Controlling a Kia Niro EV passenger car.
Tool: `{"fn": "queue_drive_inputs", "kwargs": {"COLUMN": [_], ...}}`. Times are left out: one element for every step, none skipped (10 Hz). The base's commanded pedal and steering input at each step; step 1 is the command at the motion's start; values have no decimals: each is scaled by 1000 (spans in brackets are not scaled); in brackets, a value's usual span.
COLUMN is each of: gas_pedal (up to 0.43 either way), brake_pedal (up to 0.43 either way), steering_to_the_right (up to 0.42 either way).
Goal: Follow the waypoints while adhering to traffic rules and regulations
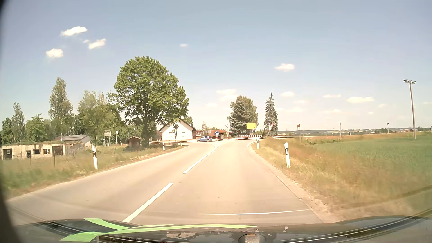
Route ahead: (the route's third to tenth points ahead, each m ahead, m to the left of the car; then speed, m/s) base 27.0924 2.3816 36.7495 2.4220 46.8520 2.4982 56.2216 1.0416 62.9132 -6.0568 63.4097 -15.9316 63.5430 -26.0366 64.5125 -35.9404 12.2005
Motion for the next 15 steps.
{"fn": "queue_drive_inputs", "kwargs": {"gas_pedal": [0,0,0,0,0,0,0,0,0,0,0,0,0,0,0], "brake_pedal": [37,0,0,0,0,0,0,0,0,0,0,0,0,0,0], "steering_to_the_right": [1,0,0,0,0,0,0,0,0,0,0,0,0,0,0]}}
